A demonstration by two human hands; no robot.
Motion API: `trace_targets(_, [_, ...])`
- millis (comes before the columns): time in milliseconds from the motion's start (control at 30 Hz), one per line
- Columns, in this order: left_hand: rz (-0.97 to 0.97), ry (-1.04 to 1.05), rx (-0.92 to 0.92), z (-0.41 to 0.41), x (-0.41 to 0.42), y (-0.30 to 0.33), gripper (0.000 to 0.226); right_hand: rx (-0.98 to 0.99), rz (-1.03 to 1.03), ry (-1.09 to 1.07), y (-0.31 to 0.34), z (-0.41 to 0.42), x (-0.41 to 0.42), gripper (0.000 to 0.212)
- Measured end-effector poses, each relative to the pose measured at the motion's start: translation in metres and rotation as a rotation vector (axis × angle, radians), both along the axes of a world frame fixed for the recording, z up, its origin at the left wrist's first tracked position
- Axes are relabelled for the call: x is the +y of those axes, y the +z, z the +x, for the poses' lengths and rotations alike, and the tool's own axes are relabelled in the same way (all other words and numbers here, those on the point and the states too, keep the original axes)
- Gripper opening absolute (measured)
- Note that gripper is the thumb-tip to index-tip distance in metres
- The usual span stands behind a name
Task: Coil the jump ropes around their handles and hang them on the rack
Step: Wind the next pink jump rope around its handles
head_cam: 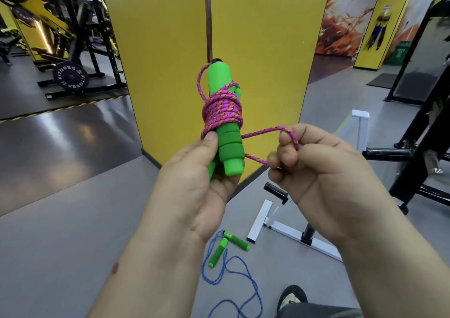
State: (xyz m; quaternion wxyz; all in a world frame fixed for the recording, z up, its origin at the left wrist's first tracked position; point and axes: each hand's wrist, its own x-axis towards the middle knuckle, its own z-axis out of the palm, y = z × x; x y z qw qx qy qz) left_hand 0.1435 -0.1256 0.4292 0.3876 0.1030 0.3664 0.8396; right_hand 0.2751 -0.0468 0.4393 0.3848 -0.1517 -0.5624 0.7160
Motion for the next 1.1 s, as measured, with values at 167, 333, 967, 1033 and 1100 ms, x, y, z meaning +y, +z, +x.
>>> trace_targets(167, [0.012,0.28,0.146,0.009,0.012,-0.002,0.016,-0.049,-0.055,0.215,-0.002,-0.007,-0.02,0.019])
trace_targets(333, [-0.022,0.361,0.353,0.016,0.013,-0.01,0.022,0.116,-0.31,0.344,0.002,-0.009,-0.027,0.02])
trace_targets(967, [-0.022,0.271,0.21,-0.003,0.022,-0.03,0.033,-0.465,1.003,-0.342,0.014,-0.016,0.036,0.033])
trace_targets(1033, [-0.018,0.236,0.156,-0.006,0.022,-0.027,0.033,-0.511,1.4,-0.375,0.018,-0.016,0.04,0.034])
trace_targets(1100, [-0.011,0.213,0.13,-0.007,0.021,-0.027,0.03,-0.503,1.526,-0.355,0.018,-0.016,0.044,0.032])
